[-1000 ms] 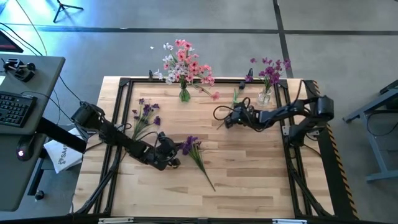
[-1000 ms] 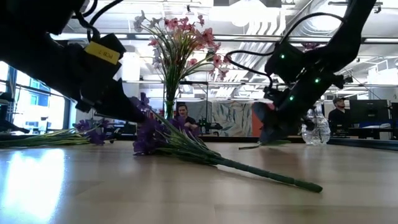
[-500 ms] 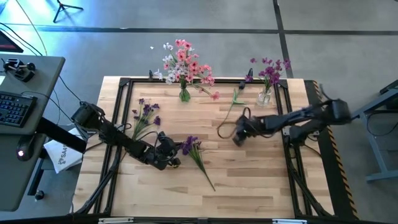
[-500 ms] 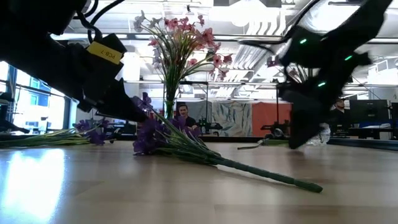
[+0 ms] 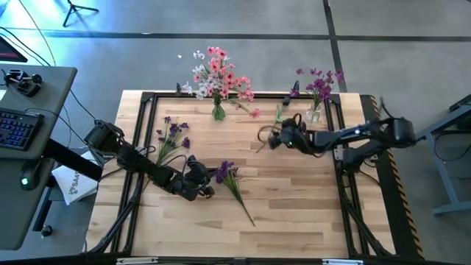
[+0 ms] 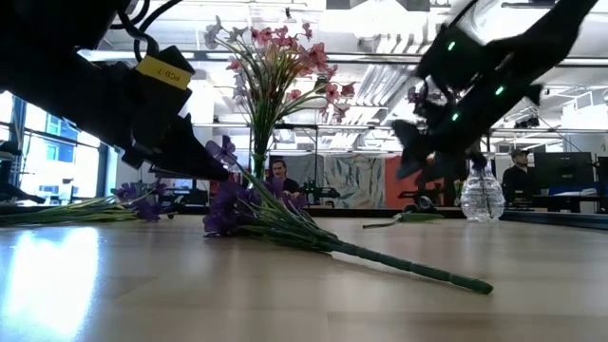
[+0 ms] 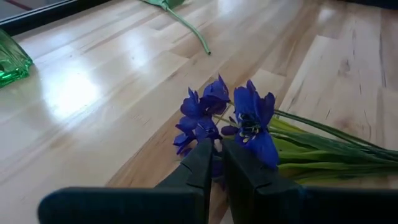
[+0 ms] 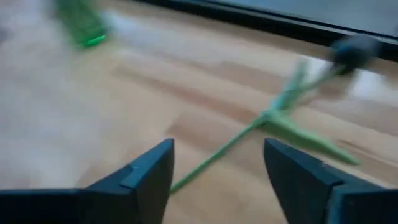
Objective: Sort flowers into vase by color
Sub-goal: Put the right black flowers into the transparent vase
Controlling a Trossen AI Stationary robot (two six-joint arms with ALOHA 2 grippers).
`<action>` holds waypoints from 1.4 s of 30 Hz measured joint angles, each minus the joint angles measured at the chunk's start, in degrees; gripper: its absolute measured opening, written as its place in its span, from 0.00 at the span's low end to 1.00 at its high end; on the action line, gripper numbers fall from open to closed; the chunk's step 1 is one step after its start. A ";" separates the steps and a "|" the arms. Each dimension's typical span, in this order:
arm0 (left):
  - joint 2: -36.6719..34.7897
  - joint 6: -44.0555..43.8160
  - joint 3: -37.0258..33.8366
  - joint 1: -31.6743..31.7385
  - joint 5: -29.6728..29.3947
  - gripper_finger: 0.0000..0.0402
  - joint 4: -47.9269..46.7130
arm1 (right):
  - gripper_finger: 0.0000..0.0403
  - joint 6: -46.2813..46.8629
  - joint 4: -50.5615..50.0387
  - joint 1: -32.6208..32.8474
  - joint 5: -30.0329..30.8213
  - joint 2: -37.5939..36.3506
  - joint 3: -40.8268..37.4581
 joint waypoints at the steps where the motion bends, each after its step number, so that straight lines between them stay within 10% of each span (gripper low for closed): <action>1: 0.00 0.02 0.00 0.00 0.00 0.06 -0.05 | 0.62 1.15 1.27 -1.63 0.70 1.65 0.02; 9: 0.00 0.03 0.00 0.00 0.00 0.06 -0.13 | 0.65 2.31 5.21 -10.63 0.39 12.97 3.05; 22: 0.00 -0.11 0.00 0.00 0.46 0.06 -0.04 | 0.31 -5.56 3.26 -12.93 -5.23 24.14 12.89; 28: 0.00 -0.13 -0.01 -0.02 0.57 0.06 0.31 | 0.03 -10.40 -0.33 -8.11 -5.79 22.94 12.91; 33: 0.00 -0.11 0.00 -0.04 1.52 0.06 1.03 | 0.05 -9.58 -2.37 0.80 -7.70 17.30 10.27; 42: 0.02 4.26 -0.02 -1.34 3.11 0.06 7.65 | 0.01 -12.45 34.98 22.57 -0.40 1.33 -9.43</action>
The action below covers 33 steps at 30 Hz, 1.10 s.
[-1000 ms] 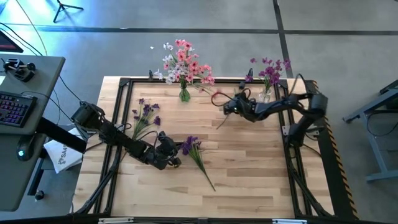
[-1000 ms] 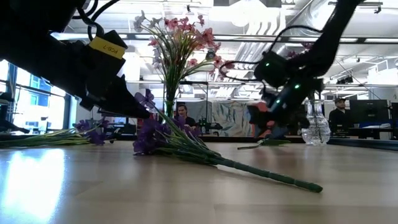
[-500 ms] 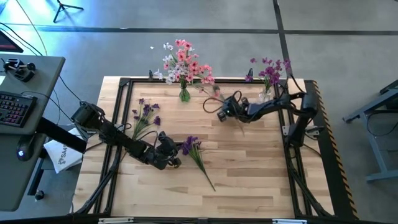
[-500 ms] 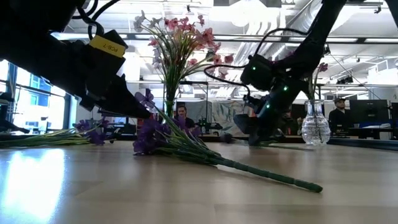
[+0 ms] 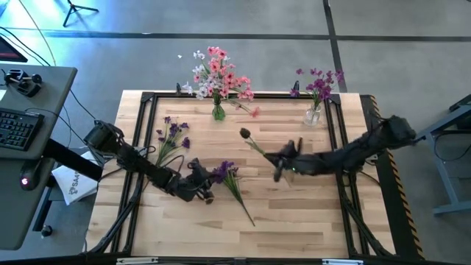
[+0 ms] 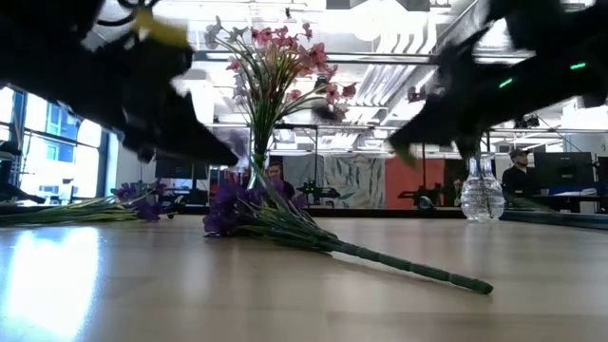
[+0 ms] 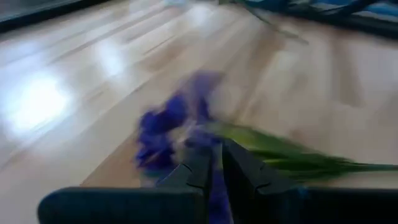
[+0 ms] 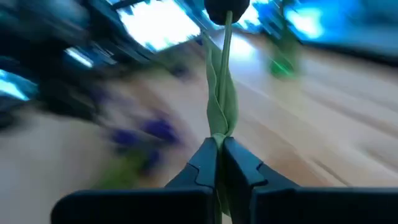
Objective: Sort flowers into vase by color
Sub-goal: Put the right black flowers into the transparent vase
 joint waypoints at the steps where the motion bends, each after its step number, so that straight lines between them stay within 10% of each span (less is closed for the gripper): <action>1: 0.00 2.68 0.00 -0.21 1.37 0.06 2.49 | 0.01 -2.45 8.05 2.18 0.00 -0.01 -2.33; 9: 0.26 28.21 3.74 -0.02 13.63 0.06 16.31 | 0.01 -32.57 46.36 11.24 -11.41 6.95 -0.61; 16: 0.48 43.97 10.59 2.06 19.13 0.09 16.33 | 0.00 -42.35 46.90 11.39 -27.54 16.48 14.69; 27: 0.48 48.53 17.59 6.00 36.83 0.36 17.49 | 0.00 -46.88 46.65 11.81 -31.38 22.21 22.77; 33: 1.16 48.47 19.89 6.04 37.35 0.37 17.77 | 0.00 -48.31 45.61 11.81 -31.29 22.48 22.91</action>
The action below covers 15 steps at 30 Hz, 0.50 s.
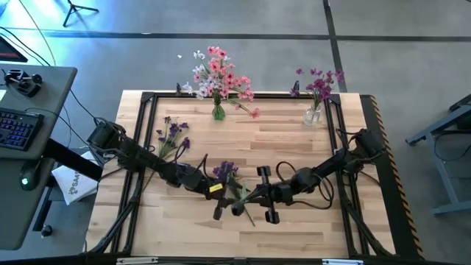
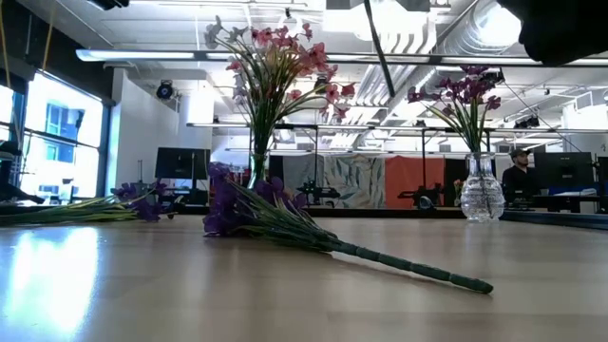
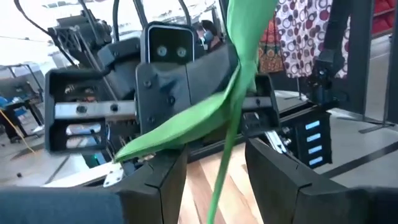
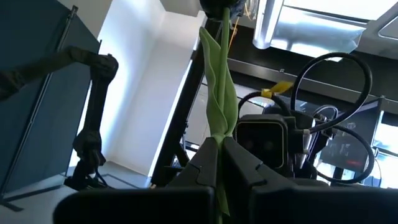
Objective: Sort flowers into vase by color
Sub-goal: Put the right black flowers into the transparent vase
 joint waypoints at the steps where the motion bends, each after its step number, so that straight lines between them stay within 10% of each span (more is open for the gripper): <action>1: 0.42 0.44 0.38 0.00 0.00 0.37 0.19 | 0.00 -0.17 -0.17 0.00 0.13 0.00 0.00; 15: 5.73 2.94 3.23 -2.07 -4.50 0.07 2.02 | 0.01 -0.20 -5.03 1.87 3.66 0.11 0.00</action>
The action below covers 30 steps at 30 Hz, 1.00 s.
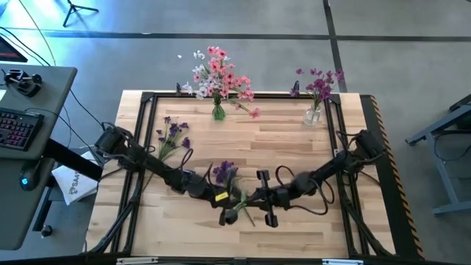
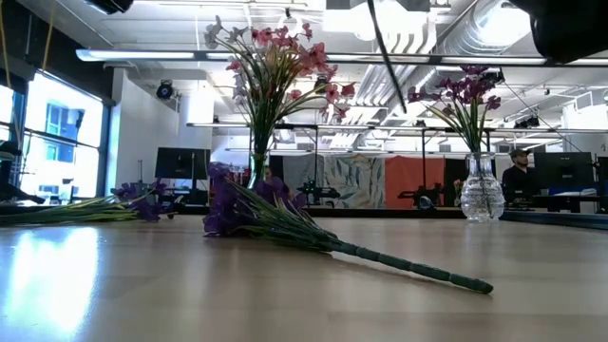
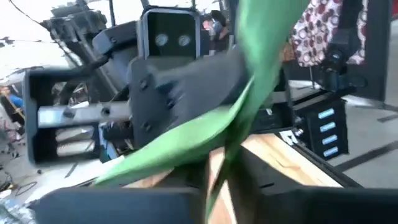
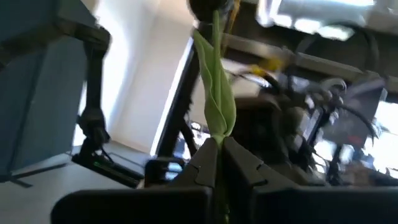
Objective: Sort flowers into vase by color
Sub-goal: Put the right black flowers into the transparent vase
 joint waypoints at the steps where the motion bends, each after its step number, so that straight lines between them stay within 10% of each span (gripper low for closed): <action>1: 0.00 0.66 0.00 -0.41 -1.01 0.04 -0.14 | 0.02 0.53 -0.69 0.22 1.60 0.00 0.00; 12: -3.25 -5.79 1.96 -4.56 -29.76 0.00 -16.06 | 0.40 -3.41 -22.87 9.33 43.63 -7.02 2.70; 21: -3.37 -11.75 5.03 -2.76 -29.30 0.00 -26.53 | 0.57 10.02 -50.74 7.09 42.56 -9.09 13.77; 30: -3.37 -11.90 5.01 -2.76 -29.23 0.00 -26.49 | 0.24 14.19 -53.68 5.14 42.82 -9.09 15.72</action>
